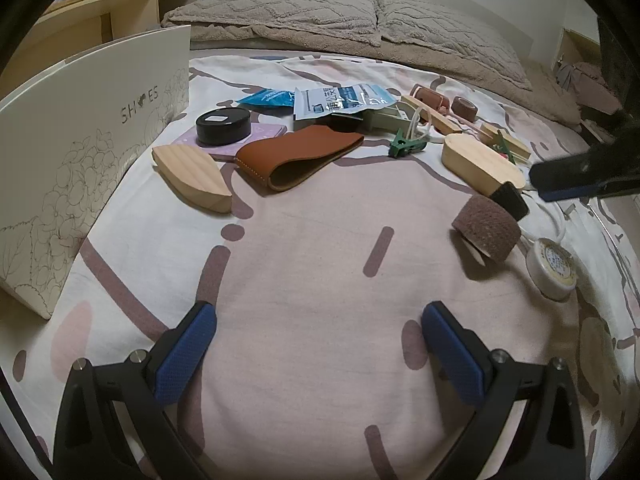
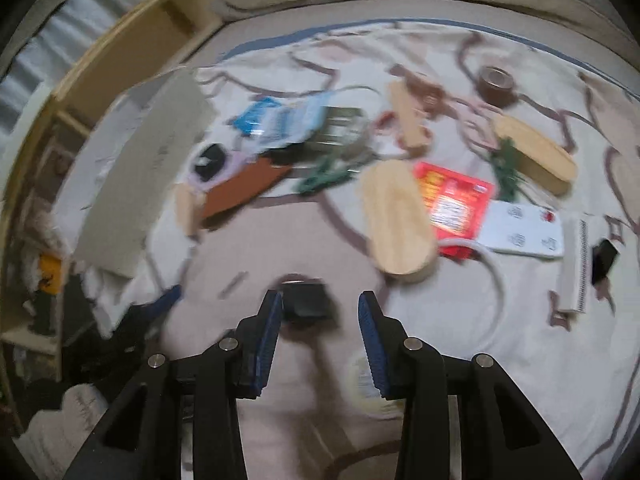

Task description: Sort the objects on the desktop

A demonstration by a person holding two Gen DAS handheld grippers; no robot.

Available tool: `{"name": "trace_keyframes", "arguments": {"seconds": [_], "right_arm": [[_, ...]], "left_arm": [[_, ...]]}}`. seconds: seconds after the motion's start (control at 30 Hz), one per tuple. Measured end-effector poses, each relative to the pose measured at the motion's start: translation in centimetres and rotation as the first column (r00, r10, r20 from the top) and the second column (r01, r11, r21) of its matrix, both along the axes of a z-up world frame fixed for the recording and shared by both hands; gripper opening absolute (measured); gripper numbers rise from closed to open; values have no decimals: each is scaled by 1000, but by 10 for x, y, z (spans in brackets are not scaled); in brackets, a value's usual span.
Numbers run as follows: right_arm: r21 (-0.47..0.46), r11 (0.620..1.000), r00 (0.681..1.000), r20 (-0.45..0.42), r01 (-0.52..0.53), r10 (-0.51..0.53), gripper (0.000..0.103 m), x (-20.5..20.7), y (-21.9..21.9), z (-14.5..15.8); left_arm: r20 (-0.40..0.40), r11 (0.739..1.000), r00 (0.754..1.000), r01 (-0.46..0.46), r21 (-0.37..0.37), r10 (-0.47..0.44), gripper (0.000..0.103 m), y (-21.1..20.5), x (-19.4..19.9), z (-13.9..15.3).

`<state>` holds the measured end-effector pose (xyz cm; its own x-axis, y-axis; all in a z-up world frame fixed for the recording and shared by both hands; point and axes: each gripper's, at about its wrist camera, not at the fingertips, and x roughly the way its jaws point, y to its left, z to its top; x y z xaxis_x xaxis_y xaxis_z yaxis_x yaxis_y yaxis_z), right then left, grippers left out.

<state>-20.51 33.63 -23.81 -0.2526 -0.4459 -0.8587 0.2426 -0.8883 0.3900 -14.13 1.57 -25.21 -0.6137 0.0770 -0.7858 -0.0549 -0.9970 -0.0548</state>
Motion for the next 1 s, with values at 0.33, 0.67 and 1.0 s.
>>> {"name": "trace_keyframes", "arguments": {"seconds": [0.33, 0.67, 1.0], "right_arm": [[136, 990, 999, 10, 46, -48, 39, -11, 13, -27], [262, 965, 998, -38, -30, 41, 38, -8, -17, -33], [216, 974, 991, -95, -74, 97, 38, 4, -27, -24]], "left_arm": [[-1, 1000, 1000, 3, 1, -3, 103, 0, 0, 0], [-11, 1000, 1000, 1, 27, -1, 103, -6, 2, 5], [-62, 998, 998, -1, 58, 5, 103, -9, 9, 21]]}}
